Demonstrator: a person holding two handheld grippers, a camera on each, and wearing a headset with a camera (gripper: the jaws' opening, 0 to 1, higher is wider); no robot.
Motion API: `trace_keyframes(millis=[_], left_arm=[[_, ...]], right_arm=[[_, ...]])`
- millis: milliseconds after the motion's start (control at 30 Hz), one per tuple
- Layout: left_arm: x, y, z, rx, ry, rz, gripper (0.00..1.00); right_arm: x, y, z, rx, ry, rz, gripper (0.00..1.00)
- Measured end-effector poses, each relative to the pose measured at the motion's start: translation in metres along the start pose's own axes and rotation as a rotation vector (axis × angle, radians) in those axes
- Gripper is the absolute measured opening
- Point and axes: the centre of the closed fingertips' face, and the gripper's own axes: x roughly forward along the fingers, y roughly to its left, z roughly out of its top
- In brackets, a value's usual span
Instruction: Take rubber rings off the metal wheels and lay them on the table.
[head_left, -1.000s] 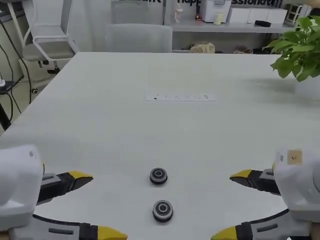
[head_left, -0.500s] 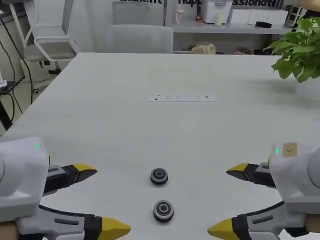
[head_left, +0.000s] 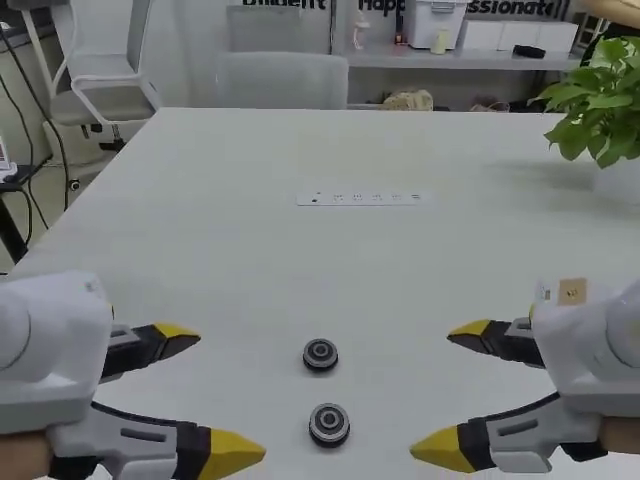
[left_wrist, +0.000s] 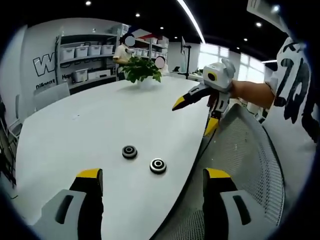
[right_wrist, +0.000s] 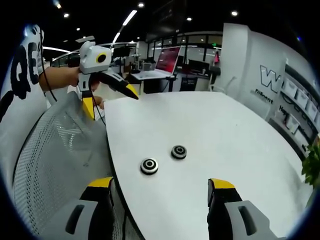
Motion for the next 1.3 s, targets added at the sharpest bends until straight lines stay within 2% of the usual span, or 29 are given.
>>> trace_keyframes(millis=[400,1300], left_arm=[[0.006,0.006,0.005,0.015,-0.003,-0.002,0.80],[0.022,0.008,0.009,0.055,0.007,-0.041,0.76]], right_arm=[[0.003,-0.005,0.004,-0.014,-0.006,-0.005,0.73],[0.015,-0.014,0.011,-0.029,-0.015,0.009,0.70]])
